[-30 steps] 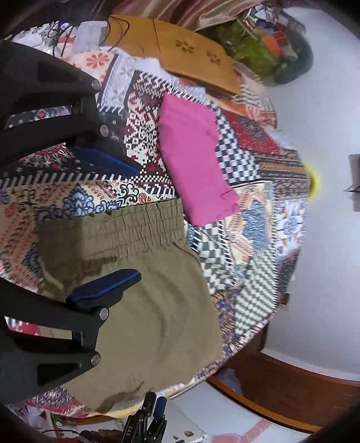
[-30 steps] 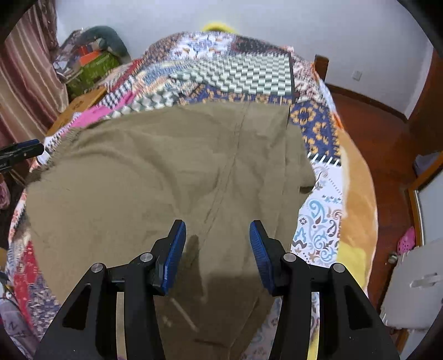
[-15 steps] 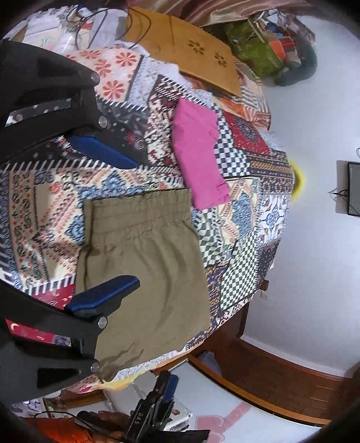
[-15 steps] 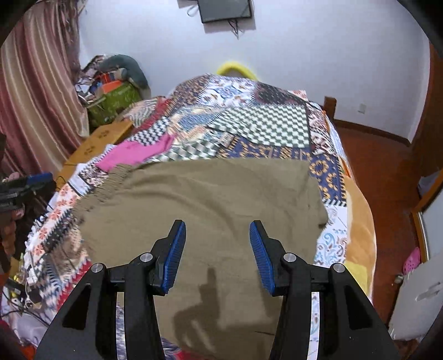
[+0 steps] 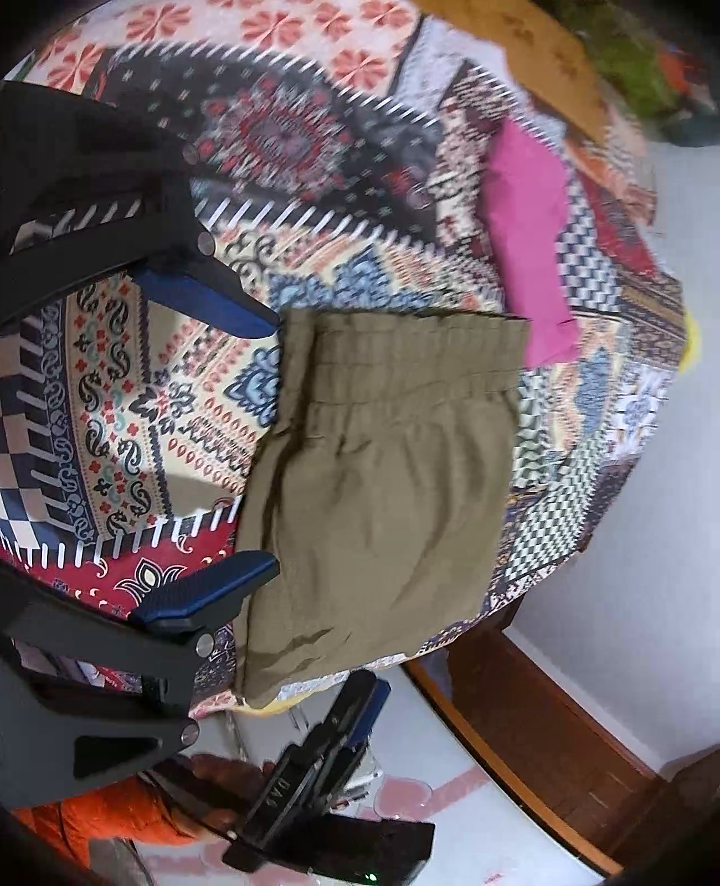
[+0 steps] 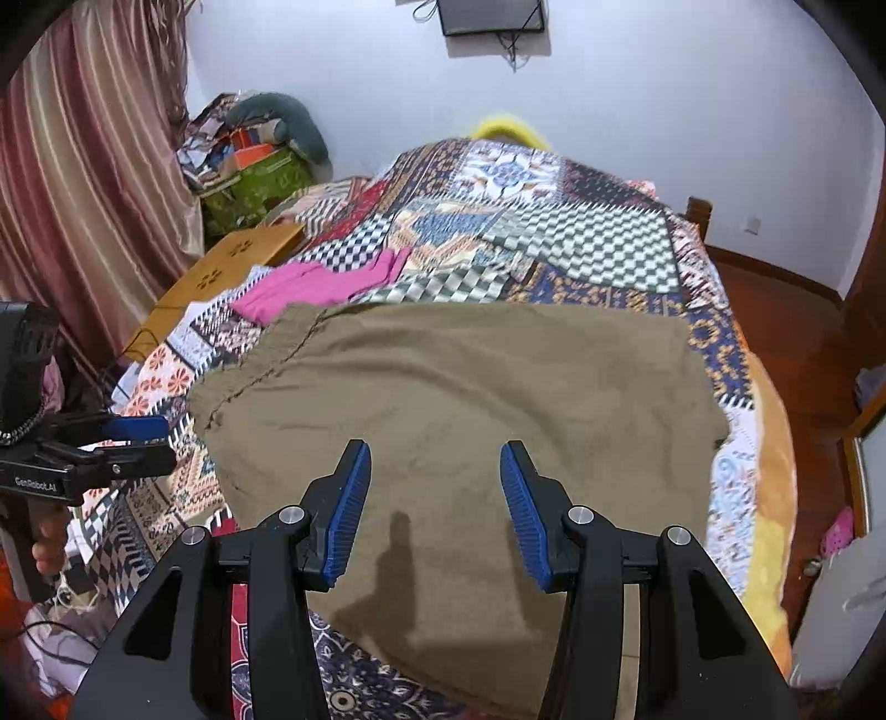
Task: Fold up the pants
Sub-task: 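Grasp the elastic waistband with the left gripper and lift it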
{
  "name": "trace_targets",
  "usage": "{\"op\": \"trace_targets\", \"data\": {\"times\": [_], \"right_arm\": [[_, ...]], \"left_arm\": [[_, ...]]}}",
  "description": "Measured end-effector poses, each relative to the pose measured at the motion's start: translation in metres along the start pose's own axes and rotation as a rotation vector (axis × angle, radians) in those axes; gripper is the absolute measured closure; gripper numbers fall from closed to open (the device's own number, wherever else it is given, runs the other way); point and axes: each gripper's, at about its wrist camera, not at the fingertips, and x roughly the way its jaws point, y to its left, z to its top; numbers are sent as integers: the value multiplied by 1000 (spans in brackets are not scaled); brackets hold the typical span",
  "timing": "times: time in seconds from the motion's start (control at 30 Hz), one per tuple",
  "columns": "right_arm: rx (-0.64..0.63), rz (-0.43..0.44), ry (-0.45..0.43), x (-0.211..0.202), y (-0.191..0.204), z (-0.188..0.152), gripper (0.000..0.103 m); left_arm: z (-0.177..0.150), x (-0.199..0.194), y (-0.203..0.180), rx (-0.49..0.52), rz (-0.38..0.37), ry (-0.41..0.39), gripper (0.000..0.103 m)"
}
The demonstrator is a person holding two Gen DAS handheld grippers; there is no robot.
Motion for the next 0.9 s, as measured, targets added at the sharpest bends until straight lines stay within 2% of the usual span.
{"op": "trace_targets", "data": {"times": [0.17, 0.27, 0.37, 0.57, 0.73, 0.9], "right_arm": [[1, 9, 46, 18, 5, -7, 58], [-1, 20, 78, 28, 7, -14, 58], [-8, 20, 106, 36, 9, -19, 58], [-18, 24, 125, 43, 9, -26, 58], [-7, 48, 129, 44, 7, -27, 58], [-3, 58, 130, 45, 7, -28, 58]], "left_arm": [[-5, 21, 8, -64, -59, 64, 24], [-3, 23, 9, -78, -78, 52, 24], [1, 25, 13, -111, -129, 49, 24], [15, 36, 24, -195, -200, 55, 24], [24, 43, 25, -231, -211, 48, 22], [37, 53, 20, -221, -174, 36, 21]]}}
